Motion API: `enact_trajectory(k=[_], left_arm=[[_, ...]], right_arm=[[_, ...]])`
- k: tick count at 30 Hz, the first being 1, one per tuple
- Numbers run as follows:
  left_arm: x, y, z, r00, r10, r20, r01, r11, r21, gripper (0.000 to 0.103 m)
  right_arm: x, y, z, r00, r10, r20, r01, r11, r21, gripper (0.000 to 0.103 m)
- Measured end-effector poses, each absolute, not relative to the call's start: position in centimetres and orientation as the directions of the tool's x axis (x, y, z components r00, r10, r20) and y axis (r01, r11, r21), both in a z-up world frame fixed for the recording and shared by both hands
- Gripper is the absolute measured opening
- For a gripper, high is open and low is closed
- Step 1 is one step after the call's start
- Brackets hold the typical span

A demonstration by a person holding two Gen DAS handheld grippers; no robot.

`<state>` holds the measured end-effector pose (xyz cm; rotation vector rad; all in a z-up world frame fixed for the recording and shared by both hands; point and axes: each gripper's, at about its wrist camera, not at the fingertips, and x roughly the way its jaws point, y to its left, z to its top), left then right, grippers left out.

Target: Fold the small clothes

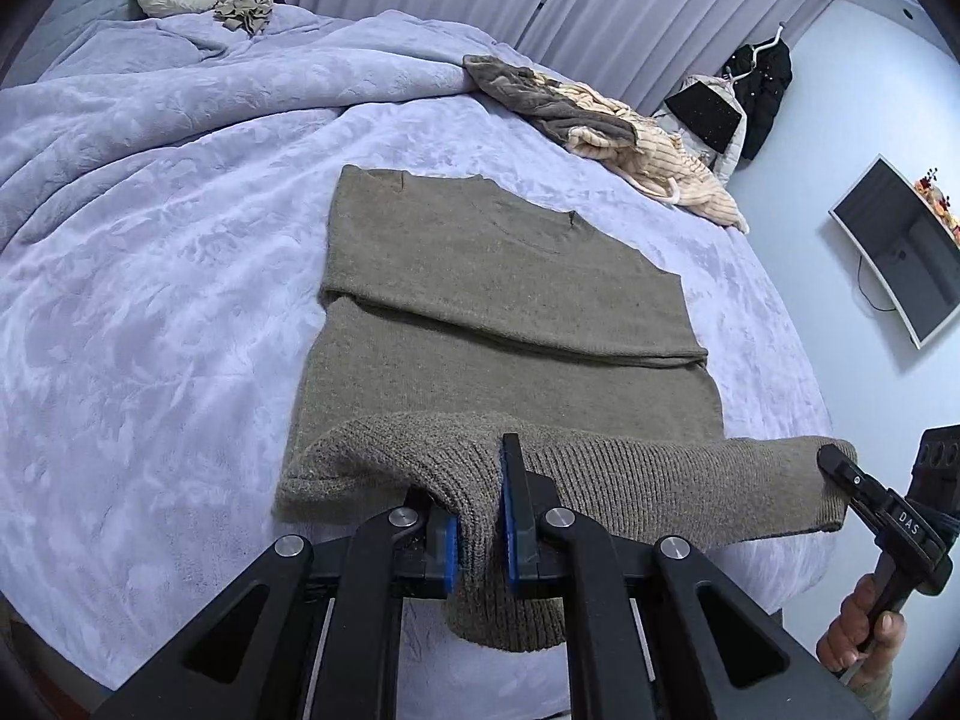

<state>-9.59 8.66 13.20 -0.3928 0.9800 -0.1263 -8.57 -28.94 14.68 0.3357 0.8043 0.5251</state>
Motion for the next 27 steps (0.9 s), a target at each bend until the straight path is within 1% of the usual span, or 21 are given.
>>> enact_trajectory(k=[5,11,17,27], left_arm=[[-8.1,7.8,12.8,0.528,-0.223,-0.82,-0.099,0.942,-0.32,0.012],[-6.3,7.0,12.7,0.512,-0.166,-0.843,-0.112,0.96,-0.258,0.012],[-4.4,7.9,12.8,0.506,-0.166,-0.846,-0.149,0.95,-0.275,0.012],[-1.2,8.5,13.5,0.496,-0.17,-0.852,-0.16,0.946,-0.282,0.012]], right_arm=[[-6.9,-28.1,14.5,0.573,0.517,-0.636,-0.285,0.853,0.437,0.012],[-4.8,-27.0,14.8,0.573,0.446,-0.688,-0.247,0.894,0.374,0.012],[-2.3,-26.7,14.6,0.556,0.434,-0.709,-0.191,0.897,0.399,0.012],[0.5,-25.5,15.9,0.562,0.418,-0.714,-0.186,0.905,0.383,0.012]])
